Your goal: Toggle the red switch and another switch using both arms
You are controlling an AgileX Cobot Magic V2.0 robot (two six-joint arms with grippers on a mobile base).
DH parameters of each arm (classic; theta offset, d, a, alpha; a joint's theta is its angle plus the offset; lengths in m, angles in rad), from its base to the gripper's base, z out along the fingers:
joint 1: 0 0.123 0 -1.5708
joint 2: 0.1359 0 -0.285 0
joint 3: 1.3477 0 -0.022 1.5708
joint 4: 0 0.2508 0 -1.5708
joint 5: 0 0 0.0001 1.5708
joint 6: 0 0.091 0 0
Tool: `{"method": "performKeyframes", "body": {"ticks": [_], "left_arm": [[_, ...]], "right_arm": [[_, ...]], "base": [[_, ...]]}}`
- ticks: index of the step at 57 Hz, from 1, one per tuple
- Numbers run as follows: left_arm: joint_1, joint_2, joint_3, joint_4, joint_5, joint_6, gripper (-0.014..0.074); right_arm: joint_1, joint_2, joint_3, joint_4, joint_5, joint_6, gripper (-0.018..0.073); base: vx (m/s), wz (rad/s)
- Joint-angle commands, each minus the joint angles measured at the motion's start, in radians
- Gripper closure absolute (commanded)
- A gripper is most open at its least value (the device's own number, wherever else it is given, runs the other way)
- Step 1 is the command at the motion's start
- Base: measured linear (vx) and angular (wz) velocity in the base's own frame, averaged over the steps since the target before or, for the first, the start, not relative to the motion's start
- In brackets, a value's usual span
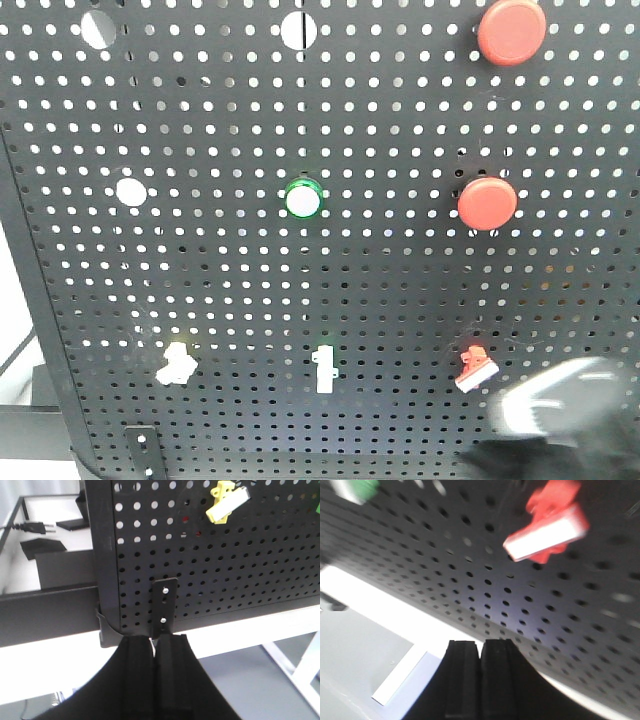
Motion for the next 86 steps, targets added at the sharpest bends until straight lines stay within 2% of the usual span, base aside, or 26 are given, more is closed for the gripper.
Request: {"method": "performKeyframes", "body": {"ticks": [1,15,21,25,32,69,73,76,81,86], "left_arm": [[-0.005,0.004,-0.028,-0.026,-0.061,-0.004,0.0594],[-0.006,0.0,-0.028,-0.022,-0.055,0.01,0.0594],[-0.008,0.0,-0.028,-0.022,-0.095,0.063,0.0594],[-0.008,0.001,-0.028,-0.022,-0.171,0.094,0.0594],[-0.008,0.001,-0.028,-0.022,-0.265,0.072,0.0594],[-0.008,-0.001,-0.015,-0.024,-0.257,0.083,0.0594],[-0.002,-0.024,0.015,-0.067,-0.261,0.094,0.0594],[0.012,-0.065,0.053,-0.121,-0.275,0.139,0.0594],[0.06,-0.188,0.149,-0.24,-0.35,0.221,0.0594],[0.11,-0.321,0.247,-0.284,-0.391,0.254,0.0594]], "right_arm": [[-0.004,-0.117,-0.033,-0.022,0.039,-0.005,0.0565],[-0.004,-0.4,-0.032,-0.117,0.128,0.0,0.0565],[-0.004,-0.484,0.01,-0.173,0.086,0.005,0.0565],[-0.004,-0.514,0.063,-0.203,0.022,0.035,0.0565],[-0.004,-0.52,0.104,-0.201,-0.079,0.093,0.0565],[-0.004,-0.521,0.107,-0.198,-0.086,0.096,0.0565],[-0.004,-0.521,0.107,-0.198,-0.086,0.096,0.0565],[-0.004,-0.521,0.107,-0.198,-0.086,0.096,0.0565],[-0.004,-0.521,0.107,-0.198,-0.086,0.096,0.0565],[-0.004,-0.521,0.107,-0.198,-0.086,0.096,0.0565]], "base": [[0.0,0.0],[0.0,0.0],[0.0,0.0],[0.0,0.0],[0.0,0.0],[0.0,0.0],[0.0,0.0],[0.0,0.0],[0.0,0.0],[0.0,0.0]]}}
